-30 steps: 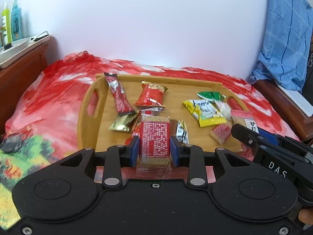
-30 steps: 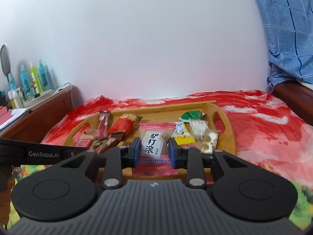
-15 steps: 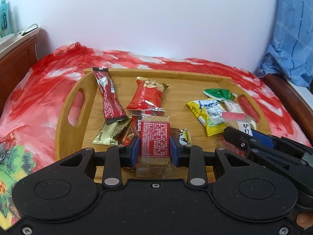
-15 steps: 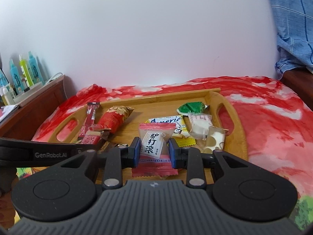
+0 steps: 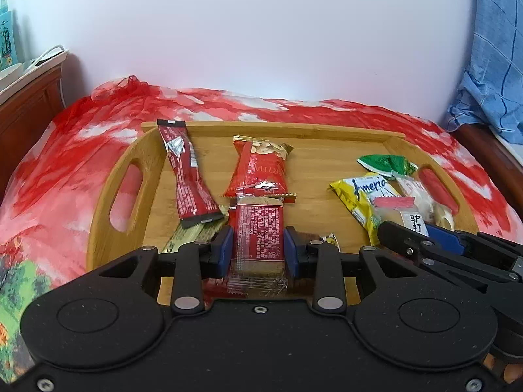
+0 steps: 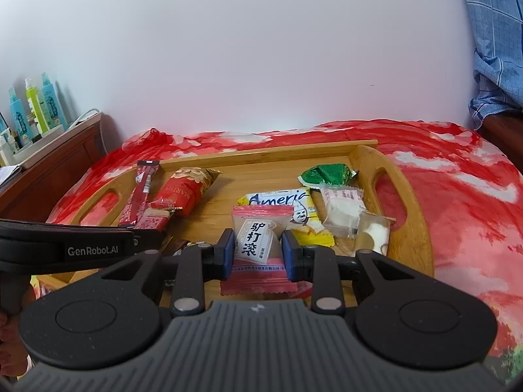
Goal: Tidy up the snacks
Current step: 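Lift red printed packet and white-pink candy packet and carry both over the tray, then open both tools to drop the two packets onto the tray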
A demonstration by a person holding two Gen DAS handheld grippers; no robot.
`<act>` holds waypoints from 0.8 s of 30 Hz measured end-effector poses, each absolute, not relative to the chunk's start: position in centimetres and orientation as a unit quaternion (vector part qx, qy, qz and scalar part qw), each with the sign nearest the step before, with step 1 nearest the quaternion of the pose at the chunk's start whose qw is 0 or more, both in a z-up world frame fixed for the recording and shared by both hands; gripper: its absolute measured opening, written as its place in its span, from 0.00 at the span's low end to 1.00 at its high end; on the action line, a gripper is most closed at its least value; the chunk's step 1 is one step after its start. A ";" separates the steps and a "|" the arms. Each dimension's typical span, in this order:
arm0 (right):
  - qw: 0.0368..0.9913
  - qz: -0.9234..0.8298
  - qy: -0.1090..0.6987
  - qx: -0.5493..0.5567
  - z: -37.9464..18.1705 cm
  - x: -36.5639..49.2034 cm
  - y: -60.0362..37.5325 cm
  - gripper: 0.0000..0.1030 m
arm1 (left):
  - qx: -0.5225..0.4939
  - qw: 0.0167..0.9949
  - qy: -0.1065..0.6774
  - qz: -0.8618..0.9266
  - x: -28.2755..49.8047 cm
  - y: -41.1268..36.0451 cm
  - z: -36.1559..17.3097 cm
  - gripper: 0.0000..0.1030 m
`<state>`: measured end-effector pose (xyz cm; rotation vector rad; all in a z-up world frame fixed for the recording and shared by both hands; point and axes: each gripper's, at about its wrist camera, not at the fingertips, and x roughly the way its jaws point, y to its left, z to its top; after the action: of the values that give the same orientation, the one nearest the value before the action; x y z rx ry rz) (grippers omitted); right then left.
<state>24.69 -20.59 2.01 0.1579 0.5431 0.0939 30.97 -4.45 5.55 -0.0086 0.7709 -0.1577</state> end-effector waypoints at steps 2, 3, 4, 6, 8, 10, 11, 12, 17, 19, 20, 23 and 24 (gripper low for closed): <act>0.959 0.044 0.268 0.080 2.0 24.9 -20.8 0.34 | -0.001 0.924 0.374 -0.076 31.3 -4.5 5.5 0.31; 0.959 0.043 0.268 0.081 2.0 25.0 -20.9 0.34 | 0.000 0.925 0.374 -0.075 31.5 -4.6 5.4 0.31; 0.959 0.042 0.268 0.083 2.0 25.2 -21.0 0.34 | 0.001 0.925 0.374 -0.074 31.7 -4.6 5.4 0.31; 0.959 0.040 0.267 0.088 2.1 25.4 -21.3 0.34 | 0.001 0.924 0.374 -0.073 32.2 -4.7 5.4 0.31; 0.959 0.038 0.266 0.091 2.1 25.7 -21.5 0.34 | 0.002 0.924 0.375 -0.071 32.6 -4.8 5.4 0.31; 0.959 0.036 0.266 0.092 2.1 25.8 -21.6 0.34 | 0.001 0.923 0.378 -0.069 33.1 -4.8 5.2 0.31; 0.959 0.035 0.266 0.093 2.1 25.9 -21.7 0.35 | 0.001 0.923 0.379 -0.068 33.3 -4.8 5.2 0.31; 0.959 0.035 0.267 0.093 2.1 26.1 -21.8 0.35 | 0.000 0.922 0.381 -0.068 33.5 -4.8 5.1 0.31; 0.960 0.034 0.265 0.090 2.1 26.6 -21.9 0.35 | 0.002 0.921 0.384 -0.065 34.1 -4.9 4.6 0.31; 0.959 0.033 0.265 0.090 2.1 26.8 -22.0 0.36 | 0.004 0.921 0.384 -0.064 34.2 -5.1 4.5 0.31; 0.959 0.033 0.266 0.090 2.1 27.0 -22.0 0.36 | 0.004 0.921 0.384 -0.063 34.2 -5.2 4.4 0.31; 0.959 0.032 0.267 0.090 1.9 27.1 -22.0 0.38 | 0.006 0.922 0.383 -0.061 34.2 -5.3 4.3 0.32; 0.959 0.032 0.267 0.090 1.8 27.1 -22.0 0.39 | 0.008 0.922 0.383 -0.061 34.2 -5.4 4.3 0.33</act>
<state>27.11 -22.01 1.83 0.1818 0.5415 0.0652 34.23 -5.37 4.31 0.0158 0.7860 -0.1250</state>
